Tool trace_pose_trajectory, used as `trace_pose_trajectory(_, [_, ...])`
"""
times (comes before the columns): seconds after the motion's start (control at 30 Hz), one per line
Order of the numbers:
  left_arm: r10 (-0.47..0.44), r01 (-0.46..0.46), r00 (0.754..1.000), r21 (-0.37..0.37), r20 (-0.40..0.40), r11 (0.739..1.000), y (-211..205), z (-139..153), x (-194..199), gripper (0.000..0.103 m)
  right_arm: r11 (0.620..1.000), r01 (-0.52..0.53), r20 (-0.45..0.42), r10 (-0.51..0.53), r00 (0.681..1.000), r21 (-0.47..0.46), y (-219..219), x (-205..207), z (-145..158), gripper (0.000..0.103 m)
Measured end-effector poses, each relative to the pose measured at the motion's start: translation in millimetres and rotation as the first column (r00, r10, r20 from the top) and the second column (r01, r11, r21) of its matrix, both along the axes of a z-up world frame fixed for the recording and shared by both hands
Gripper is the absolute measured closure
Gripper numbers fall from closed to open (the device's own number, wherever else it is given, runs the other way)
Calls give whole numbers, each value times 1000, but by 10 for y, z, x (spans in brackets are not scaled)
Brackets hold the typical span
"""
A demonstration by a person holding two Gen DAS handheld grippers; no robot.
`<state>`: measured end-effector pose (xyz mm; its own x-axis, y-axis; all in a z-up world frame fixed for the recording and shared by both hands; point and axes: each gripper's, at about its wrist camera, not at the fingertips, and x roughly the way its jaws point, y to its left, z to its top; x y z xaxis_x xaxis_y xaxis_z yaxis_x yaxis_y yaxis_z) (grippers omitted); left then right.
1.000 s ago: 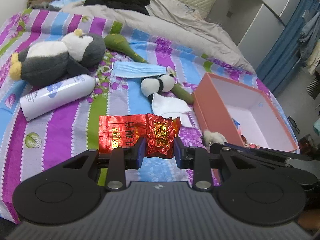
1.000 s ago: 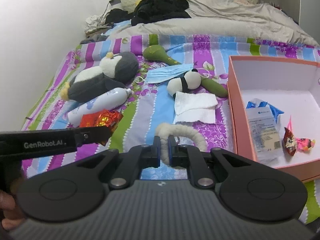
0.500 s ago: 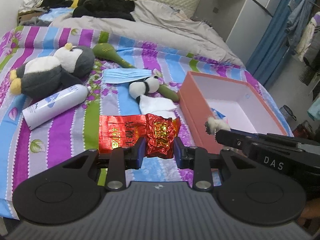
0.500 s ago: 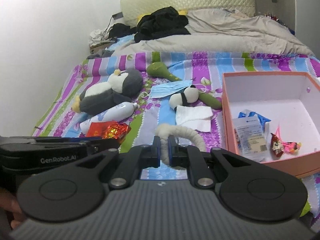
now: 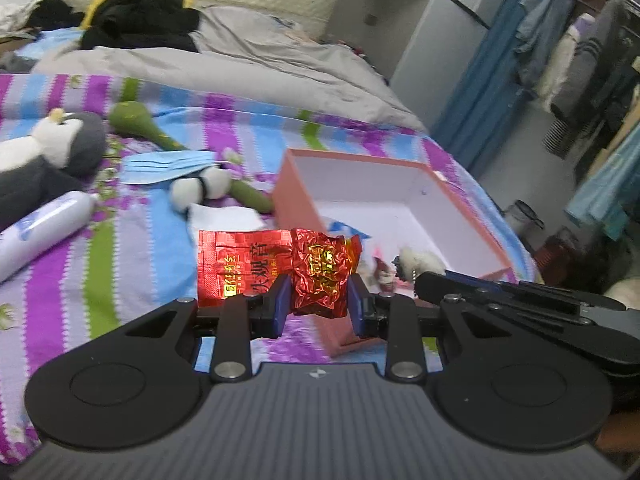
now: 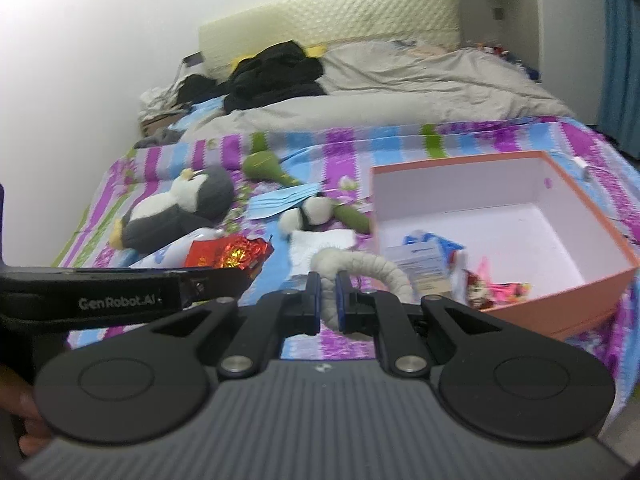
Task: Organize soft objects
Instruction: 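Carry the red candy packet and white hair tie with both grippers over the box, then lower both items into the box and open both grippers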
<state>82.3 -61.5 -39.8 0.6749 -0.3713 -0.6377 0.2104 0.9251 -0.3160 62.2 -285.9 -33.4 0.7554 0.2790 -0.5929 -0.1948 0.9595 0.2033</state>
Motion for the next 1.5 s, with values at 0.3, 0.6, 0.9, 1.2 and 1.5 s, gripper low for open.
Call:
trace_pose_trajectory(0.3, [-123,123,992,-12,4,992,-531,21,67,68,994,106,-5,-106,994,-6,-432,-155,-5,92])
trace_pose_trajectory(0.6, [-197,196,980,-16,-24,980,-920,-97,274,68,986,165,-38,-164,986,11,-718,-9,-152,92])
trace_pose_trajectory(0.9, [-230,232,971,21,-58,973,-1276,-227,826,68,983,182,-80,-179,981,28,-1016,455,-324,92])
trace_pose_trajectory(1.2, [-251,258,962,61,-110,964,-1678,-417,1481,68,978,210,-139,-209,968,-8,-1292,1056,-645,92])
trace_pose_trajectory(1.5, [-291,307,942,75,-169,949,-2026,-766,2001,68,972,233,-209,-230,950,-8,-1517,1439,-952,92])
